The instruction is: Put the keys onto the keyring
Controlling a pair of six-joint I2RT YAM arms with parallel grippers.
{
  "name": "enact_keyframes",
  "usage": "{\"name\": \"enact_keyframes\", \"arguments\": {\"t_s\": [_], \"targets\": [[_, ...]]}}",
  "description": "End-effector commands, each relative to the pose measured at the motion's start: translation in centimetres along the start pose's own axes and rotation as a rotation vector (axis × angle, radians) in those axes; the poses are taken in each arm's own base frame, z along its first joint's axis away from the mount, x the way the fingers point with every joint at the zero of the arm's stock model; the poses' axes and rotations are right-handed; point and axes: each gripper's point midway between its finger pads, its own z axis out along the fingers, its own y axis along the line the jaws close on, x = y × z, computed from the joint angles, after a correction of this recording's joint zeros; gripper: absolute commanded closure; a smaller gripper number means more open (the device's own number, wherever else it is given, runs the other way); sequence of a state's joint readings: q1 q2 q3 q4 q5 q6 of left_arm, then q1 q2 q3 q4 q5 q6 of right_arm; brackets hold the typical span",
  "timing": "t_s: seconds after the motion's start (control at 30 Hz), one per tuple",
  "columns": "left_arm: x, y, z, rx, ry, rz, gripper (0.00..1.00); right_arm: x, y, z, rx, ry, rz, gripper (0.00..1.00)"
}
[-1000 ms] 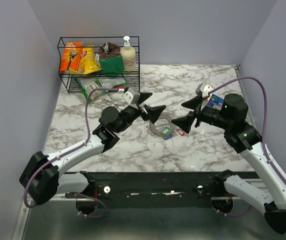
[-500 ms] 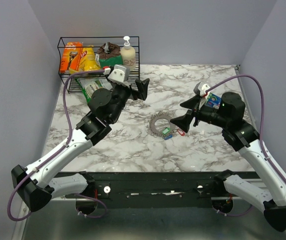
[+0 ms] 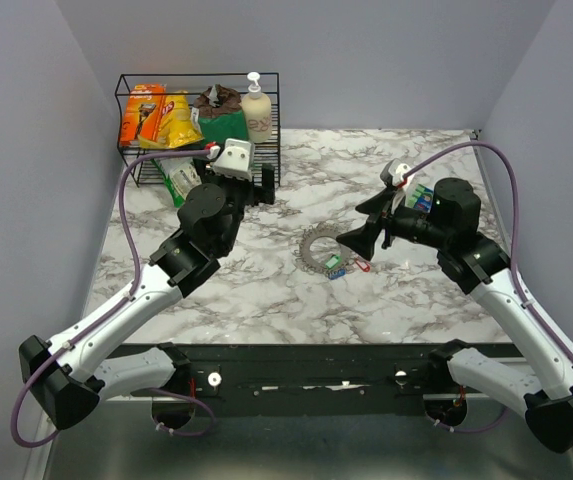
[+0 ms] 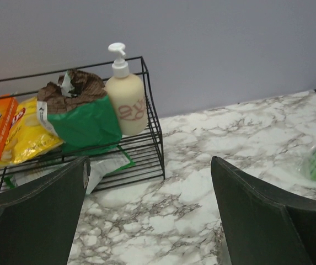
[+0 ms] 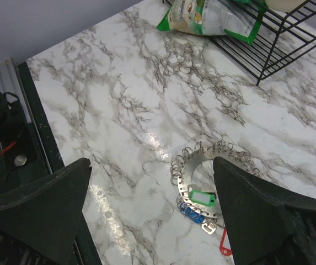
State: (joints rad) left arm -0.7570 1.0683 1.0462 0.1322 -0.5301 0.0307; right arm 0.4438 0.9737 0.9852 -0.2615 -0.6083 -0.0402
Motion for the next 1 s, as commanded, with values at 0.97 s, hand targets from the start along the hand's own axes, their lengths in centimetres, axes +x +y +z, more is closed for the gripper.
{"name": "enact_keyframes", "arguments": {"t_s": [0.97], "targets": [[17.8, -0.8, 1.5, 0.005, 0.45, -0.305, 0.01, 13.2, -16.2, -6.5, 1.129, 0.026, 0.358, 0.0]]}}
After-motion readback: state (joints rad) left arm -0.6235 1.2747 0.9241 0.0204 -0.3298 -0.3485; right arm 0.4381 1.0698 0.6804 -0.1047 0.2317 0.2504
